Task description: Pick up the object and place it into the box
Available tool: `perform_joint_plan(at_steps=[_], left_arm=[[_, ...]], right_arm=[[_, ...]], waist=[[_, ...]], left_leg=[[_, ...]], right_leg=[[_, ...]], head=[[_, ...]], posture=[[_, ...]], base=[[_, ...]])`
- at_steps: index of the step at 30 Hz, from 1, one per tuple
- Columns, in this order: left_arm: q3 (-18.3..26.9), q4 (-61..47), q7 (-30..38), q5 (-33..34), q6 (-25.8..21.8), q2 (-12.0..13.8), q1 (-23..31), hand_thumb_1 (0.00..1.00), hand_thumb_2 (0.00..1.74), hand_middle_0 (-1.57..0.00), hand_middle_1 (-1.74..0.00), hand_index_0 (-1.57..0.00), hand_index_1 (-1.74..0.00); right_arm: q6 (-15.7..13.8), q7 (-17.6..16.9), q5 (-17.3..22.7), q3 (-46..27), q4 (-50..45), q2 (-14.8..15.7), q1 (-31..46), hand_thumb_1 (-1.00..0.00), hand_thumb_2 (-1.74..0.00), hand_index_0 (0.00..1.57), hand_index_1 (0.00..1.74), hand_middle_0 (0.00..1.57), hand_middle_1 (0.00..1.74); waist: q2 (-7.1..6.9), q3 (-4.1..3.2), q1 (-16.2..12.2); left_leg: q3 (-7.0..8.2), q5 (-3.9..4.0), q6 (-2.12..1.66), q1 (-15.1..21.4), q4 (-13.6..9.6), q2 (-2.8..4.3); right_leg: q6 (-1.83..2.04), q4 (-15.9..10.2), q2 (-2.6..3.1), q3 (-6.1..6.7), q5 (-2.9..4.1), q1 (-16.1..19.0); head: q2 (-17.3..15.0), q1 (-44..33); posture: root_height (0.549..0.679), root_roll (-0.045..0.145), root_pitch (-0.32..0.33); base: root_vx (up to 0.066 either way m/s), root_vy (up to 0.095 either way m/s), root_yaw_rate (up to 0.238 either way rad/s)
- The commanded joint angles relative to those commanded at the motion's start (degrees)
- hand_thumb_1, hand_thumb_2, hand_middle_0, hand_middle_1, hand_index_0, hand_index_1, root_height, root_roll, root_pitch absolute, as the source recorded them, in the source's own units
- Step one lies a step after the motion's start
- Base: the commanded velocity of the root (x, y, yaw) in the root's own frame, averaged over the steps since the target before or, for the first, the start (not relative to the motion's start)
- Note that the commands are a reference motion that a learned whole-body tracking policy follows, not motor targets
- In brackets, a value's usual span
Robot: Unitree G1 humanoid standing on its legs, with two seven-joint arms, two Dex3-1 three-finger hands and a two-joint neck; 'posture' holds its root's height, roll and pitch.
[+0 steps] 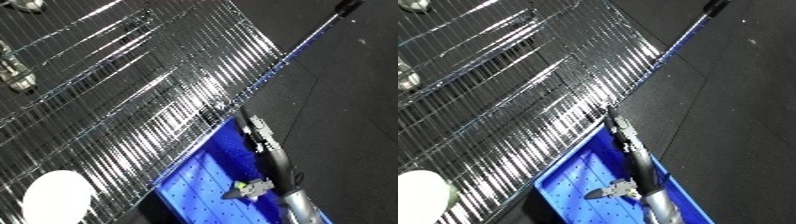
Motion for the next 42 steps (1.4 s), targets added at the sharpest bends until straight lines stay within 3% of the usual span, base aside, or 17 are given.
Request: perform_joint_plan(at_steps=[9, 15, 21, 32, 42], left_arm=[[0.4, 1.1, -1.2, 0.3, 2.3, 0.3, -1.4, 1.0, 1.74, -1.57, -1.74, -1.57, -1.74], [0.3, 1.2, -2.4, 0.9, 4.1, 0.7, -1.3, 1.0, 1.74, -1.57, -1.74, -1.57, -1.74], [0.3, 1.1, -3.5, 1.3, 5.3, 1.8, -1.3, 1.0, 1.74, -1.57, -1.74, -1.57, -1.74], [-0.4, 0.4, -4.1, 1.7, 6.2, 2.5, -0.4, 1.0, 1.74, -1.57, -1.74, -1.57, -1.74], [0.0, -1.2, -4.0, -0.7, 5.8, 2.6, -0.9, 1.0, 1.74, -1.57, -1.74, -1.57, -1.74]], right_arm=[[3.9, 3.2, -3.7, 3.4, -1.5, 0.0, -6.9, 0.0, 0.0, 0.0, 0.0, 0.0, 0.0], [5.6, 3.4, -4.9, 5.1, -2.1, 1.2, -9.0, 0.0, 0.0, 0.0, 0.0, 0.0, 0.0], [6.1, 2.9, -5.1, 6.8, -1.9, 2.9, -9.9, 0.0, 0.0, 0.0, 0.0, 0.0, 0.0], [8.8, 4.8, -4.2, 9.8, 0.7, 4.7, -10.8, 0.0, 0.0, 0.0, 0.0, 0.0, 0.0], [8.7, 3.8, -3.4, 11.2, 4.4, 5.9, -14.2, 0.0, 0.0, 0.0, 0.0, 0.0, 0.0]], waist=[[-1.12, -0.23, 2.9], [-2.01, -0.51, 4.8], [-2.96, -0.5, 6.3], [-3.58, -0.38, 8.1], [-3.43, -0.02, 9.8]], left_leg=[[-1.64, -0.06, -0.09, -0.4, 2.0, -0.23], [-2.99, -0.16, 0.0, -1.3, 3.9, -0.6], [-4.04, -0.14, 0.17, -2.8, 5.6, -0.86], [-4.9, -0.31, 0.37, -4.6, 8.0, -1.32], [-5.36, -0.96, 0.59, -5.6, 10.2, -1.8]], right_leg=[[-0.29, 1.6, -0.96, -1.71, -0.77, 1.2], [-0.37, 3.6, -1.2, -2.83, -1.39, 1.4], [-0.2, 5.3, -1.27, -3.9, -1.68, 0.9], [0.26, 7.8, -1.32, -4.99, -2.21, -0.3], [0.16, 10.5, -2.02, -5.75, -3.04, -1.4]], head=[[-2.4, -7.0], [-3.8, -11.5], [-5.1, -14.5], [-5.9, -16.7], [-6.5, -16.4]], posture=[[0.637, 0.095, 0.039], [0.633, 0.09, 0.02], [0.629, 0.083, 0.011], [0.621, 0.073, 0.0], [0.614, 0.068, -0.007]], base=[[0.032, -0.057, 0.117], [0.04, -0.081, 0.154], [0.023, -0.074, 0.123], [0.036, -0.03, 0.092], [0.057, -0.015, 0.115]])
